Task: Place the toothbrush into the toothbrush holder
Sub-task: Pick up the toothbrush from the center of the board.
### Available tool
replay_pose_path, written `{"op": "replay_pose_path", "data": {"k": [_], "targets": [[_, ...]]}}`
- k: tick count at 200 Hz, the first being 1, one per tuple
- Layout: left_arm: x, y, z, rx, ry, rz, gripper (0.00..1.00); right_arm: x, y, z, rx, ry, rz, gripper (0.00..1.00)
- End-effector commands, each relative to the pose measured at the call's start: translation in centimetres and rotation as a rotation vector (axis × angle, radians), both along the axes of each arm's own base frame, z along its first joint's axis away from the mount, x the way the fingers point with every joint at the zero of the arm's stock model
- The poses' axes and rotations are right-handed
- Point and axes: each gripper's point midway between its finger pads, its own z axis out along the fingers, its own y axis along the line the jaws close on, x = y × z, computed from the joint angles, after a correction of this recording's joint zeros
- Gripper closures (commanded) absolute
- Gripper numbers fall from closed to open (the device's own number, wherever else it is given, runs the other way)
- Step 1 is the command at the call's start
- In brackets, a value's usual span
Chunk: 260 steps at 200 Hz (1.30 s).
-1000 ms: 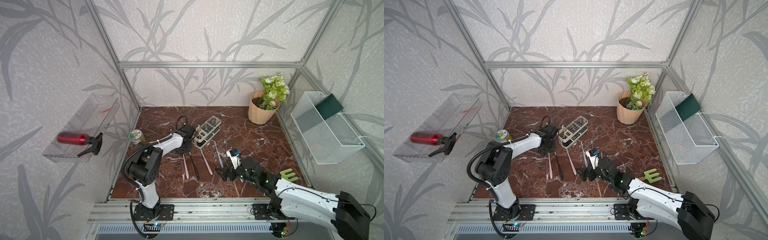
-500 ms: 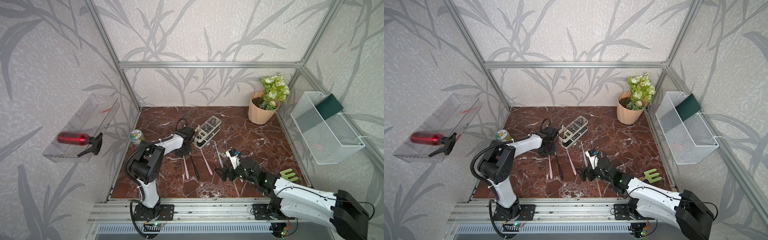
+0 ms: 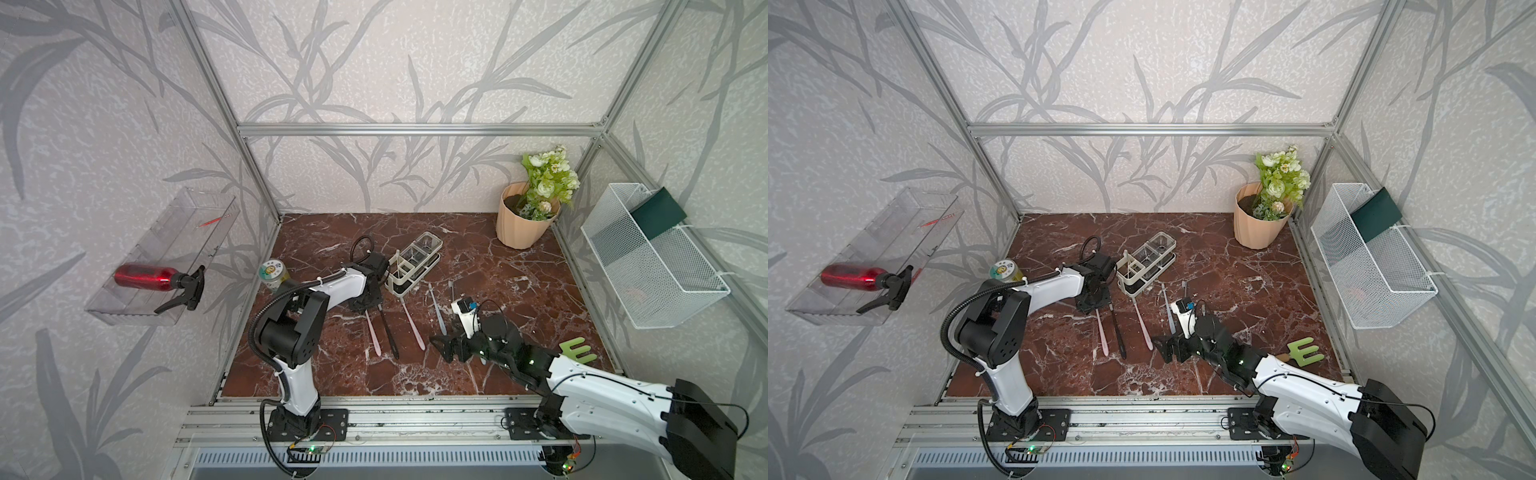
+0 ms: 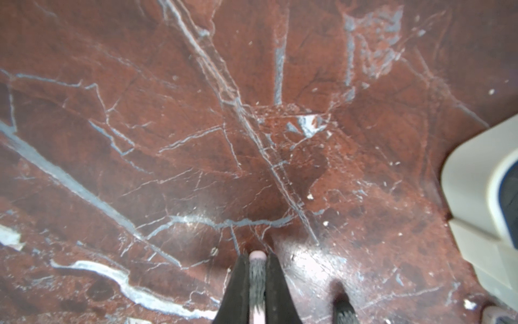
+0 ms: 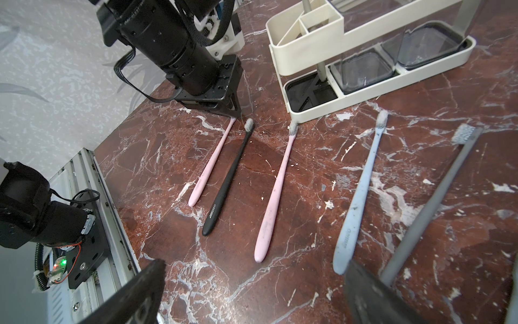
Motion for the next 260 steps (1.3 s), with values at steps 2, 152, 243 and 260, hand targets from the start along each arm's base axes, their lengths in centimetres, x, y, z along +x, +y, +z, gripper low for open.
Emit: {"op": "replay_pose_path", "data": {"k": [2, 152, 243, 260], "targets": [[-1.5, 1.7, -1.9, 0.063, 0.074, 0.007, 0.92, 0.3, 0.3, 0.6, 0.016, -0.018, 0.002, 0.02], [-3.1, 0.3, 8.3, -0.099, -0.136, -0.019, 1.00, -3.2, 5.5, 0.2, 0.080, 0.074, 0.272, 0.01], [-4.2, -6.5, 12.9, -0.298, -0.292, -0.056, 1.00, -5.9, 8.9, 0.1, 0.138, 0.137, 0.434, 0.04], [-4.5, -7.4, 13.2, -0.318, -0.301, -0.064, 1.00, -5.8, 9.1, -0.1, 0.134, 0.140, 0.431, 0.05]]}}
